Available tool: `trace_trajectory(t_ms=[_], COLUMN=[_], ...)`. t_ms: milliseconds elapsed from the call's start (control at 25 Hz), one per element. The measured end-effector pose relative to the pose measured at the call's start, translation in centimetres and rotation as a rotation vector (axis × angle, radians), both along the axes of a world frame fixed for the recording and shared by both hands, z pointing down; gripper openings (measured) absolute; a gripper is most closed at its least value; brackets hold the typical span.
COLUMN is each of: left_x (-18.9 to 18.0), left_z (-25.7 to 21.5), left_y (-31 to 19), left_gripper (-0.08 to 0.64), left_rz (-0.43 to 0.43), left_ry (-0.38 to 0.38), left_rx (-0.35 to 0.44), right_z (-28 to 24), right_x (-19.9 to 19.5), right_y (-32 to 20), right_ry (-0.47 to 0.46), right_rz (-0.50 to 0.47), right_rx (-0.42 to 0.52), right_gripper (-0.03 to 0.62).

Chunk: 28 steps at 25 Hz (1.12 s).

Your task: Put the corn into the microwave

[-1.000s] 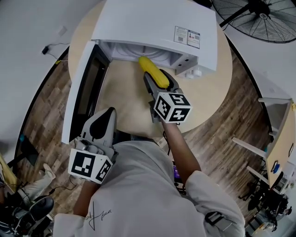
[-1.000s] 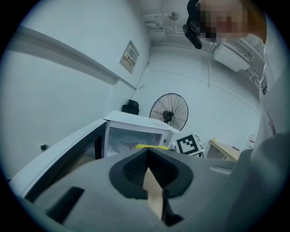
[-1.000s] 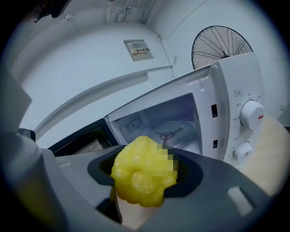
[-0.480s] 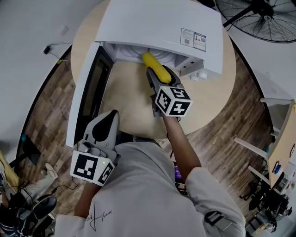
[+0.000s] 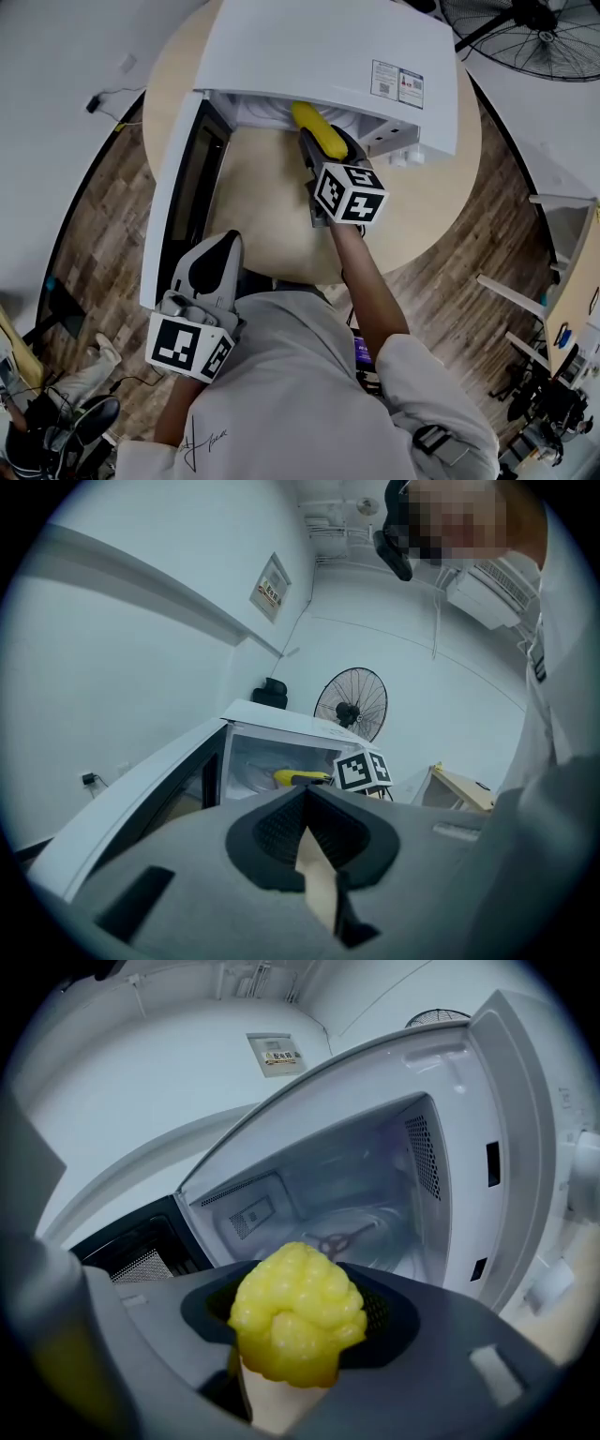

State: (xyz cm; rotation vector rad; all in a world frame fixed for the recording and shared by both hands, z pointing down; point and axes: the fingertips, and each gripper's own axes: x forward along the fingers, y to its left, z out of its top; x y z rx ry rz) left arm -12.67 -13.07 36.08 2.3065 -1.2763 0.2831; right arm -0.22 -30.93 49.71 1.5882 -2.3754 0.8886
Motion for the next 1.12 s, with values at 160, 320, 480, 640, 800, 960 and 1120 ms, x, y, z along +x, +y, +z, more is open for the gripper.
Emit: trace_trajectory(t_ms=[160,320,480,640,800,960,1120], left_x=[-0.3,-0.4,-0.3,-0.1,-0.3,-0.5,-0.6], left_z=[0.1,0.1,0.5,0.7,0.6,0.7,0.8], left_y=[-0.4,-0.6,-0.5,-0.5,-0.9,-0.7,-0.7], left_gripper=[-0.009,-0.01,-0.009,-0.011,-0.009,-0.009,-0.009], left_rz=[0.001,0.008,0.016,0.024,0.02,0.015,0.019], left_ry=[0.002,-0.001,-0.009,-0.001,-0.001,0.001,-0.004], left_rx=[-0.005,-0.006,-0.016,-0.025,-0.02,-0.026,-0.032], right_z=[0.2,0.4,0.5,0.3,0.6,0.7,1.0], right_x=[-0.2,-0.3,-0.1,0.0,0.0,-0.2,-0.4], right_y=[-0.8,-1.7,-2.7,-3.5,-4.5,-5.4,-6.5], right_ry=[0.004,0.024,0.046,0.06,0.082,0.097,0.124], right_rz=[0.006,0.012,0.02,0.028,0.029,0.03,0.031], right_rx=[0.001,0.009,0.018,0.028,0.031,0.038,0.051], right_gripper=[0.262,0.262,0.262,0.262,0.262,0.262,0.262])
